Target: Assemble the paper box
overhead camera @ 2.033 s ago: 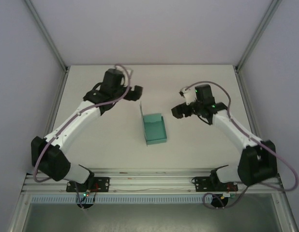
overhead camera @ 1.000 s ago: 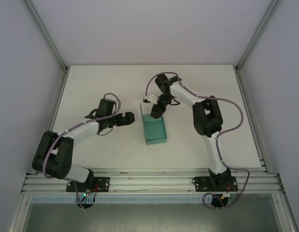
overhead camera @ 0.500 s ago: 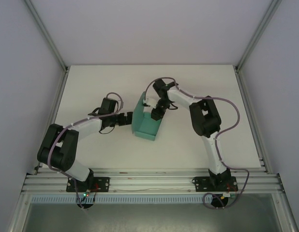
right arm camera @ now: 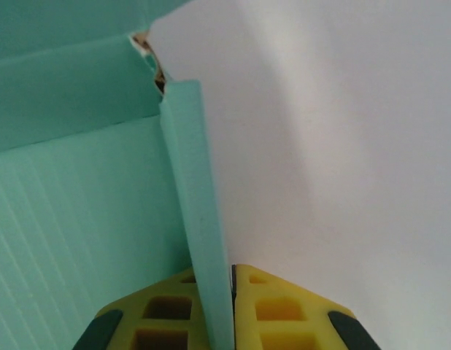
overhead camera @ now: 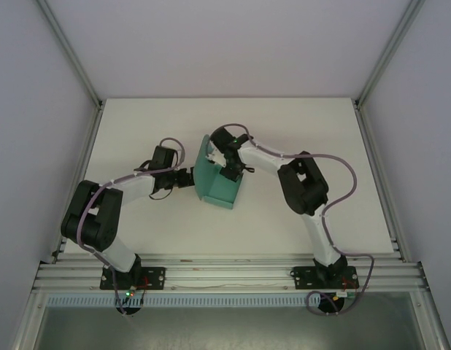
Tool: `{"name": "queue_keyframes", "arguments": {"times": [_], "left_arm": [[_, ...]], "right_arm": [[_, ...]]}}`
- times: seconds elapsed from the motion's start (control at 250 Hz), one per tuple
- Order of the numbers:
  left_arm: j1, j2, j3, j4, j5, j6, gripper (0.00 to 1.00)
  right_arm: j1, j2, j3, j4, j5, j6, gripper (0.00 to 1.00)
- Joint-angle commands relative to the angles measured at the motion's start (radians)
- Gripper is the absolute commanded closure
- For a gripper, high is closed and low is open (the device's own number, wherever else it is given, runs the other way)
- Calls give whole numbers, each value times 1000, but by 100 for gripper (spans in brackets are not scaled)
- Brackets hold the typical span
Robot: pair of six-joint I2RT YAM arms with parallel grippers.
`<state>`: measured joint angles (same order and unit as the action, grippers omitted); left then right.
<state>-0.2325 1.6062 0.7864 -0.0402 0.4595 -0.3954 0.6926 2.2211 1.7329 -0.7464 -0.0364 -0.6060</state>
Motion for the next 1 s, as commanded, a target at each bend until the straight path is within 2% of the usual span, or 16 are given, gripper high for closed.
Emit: {"name": "queue_keyframes", "arguments": {"times": [0.0,0.072,0.176,0.456,0.552,0.72,0.811,0.867,0.995], "left_arm": [[-16,-16,1,33,56,1,0],[-15,-20,-4,36,52,2,0],[-15,-21,0,27,44,9,0],[-15,-51,6,-3,13,28,0],[-15,-68,19,-36,-19,40,0],[-16,-108,55,-109,-129,58,0],[-16,-130,95,-163,-204,64,0],[-15,-139,116,-188,-254,61,0],[-15,-153,164,-248,-356,67,0]], "right_arm": [[19,139,-32,-43,380,199,100],[34,162,-34,-66,430,248,100],[39,143,-93,7,440,282,100],[35,71,-144,50,336,311,100],[29,7,-191,85,269,363,91],[23,-122,-332,204,195,502,86],[23,-169,-395,259,134,563,78],[23,-196,-422,284,113,609,65],[21,-266,-466,322,88,706,61]]}}
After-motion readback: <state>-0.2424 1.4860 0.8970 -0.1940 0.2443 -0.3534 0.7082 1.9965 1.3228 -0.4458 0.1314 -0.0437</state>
